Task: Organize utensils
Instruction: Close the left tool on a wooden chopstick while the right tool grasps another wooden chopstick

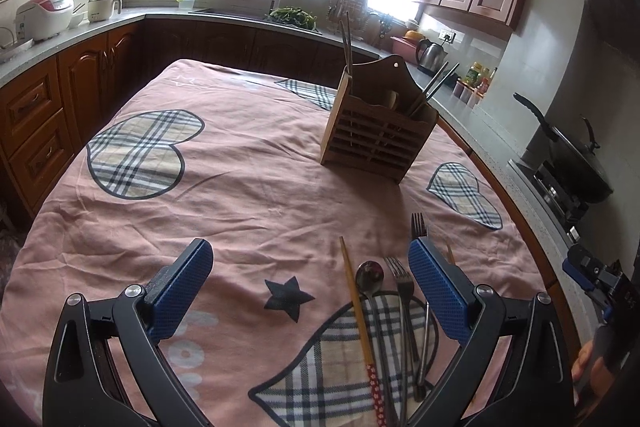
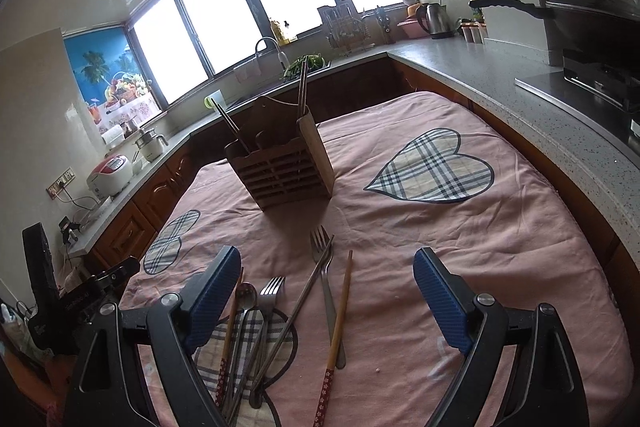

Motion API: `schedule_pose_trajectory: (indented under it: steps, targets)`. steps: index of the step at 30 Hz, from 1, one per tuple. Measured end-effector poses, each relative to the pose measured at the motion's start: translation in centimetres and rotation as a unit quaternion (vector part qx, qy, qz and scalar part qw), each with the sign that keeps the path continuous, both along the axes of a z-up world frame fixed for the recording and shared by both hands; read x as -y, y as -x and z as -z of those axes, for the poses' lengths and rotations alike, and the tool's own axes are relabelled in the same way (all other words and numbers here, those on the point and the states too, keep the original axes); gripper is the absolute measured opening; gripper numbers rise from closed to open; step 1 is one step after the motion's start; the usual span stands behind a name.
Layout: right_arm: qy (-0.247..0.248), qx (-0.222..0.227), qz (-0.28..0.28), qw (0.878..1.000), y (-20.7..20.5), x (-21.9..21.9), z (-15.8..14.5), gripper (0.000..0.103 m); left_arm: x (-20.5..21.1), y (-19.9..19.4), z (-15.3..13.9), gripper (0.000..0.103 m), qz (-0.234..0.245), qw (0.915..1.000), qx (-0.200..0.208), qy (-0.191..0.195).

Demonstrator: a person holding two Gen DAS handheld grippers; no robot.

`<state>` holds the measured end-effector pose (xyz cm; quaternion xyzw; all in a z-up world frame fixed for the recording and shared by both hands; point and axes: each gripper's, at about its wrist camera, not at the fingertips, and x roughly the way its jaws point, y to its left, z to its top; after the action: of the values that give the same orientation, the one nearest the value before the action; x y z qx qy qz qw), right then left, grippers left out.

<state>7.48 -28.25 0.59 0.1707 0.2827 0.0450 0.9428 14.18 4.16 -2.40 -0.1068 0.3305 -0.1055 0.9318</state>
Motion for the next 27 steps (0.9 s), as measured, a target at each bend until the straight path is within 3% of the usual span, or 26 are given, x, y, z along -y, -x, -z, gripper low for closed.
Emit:
schedule_pose_trajectory:
  steps: [14, 27]
  targets:
    - [-0.002, -0.012, 0.000, 1.000, 0.0, 0.3, 1.3, 0.089, 1.2, -0.3, 1.0, 0.100, 0.010, 0.9997, -0.012, -0.017]
    - [-0.011, -0.053, -0.013, 0.998, -3.2, 0.3, 3.9, 0.084, 3.4, -3.8, 3.5, 0.100, 0.024, 0.9956, -0.059, -0.068]
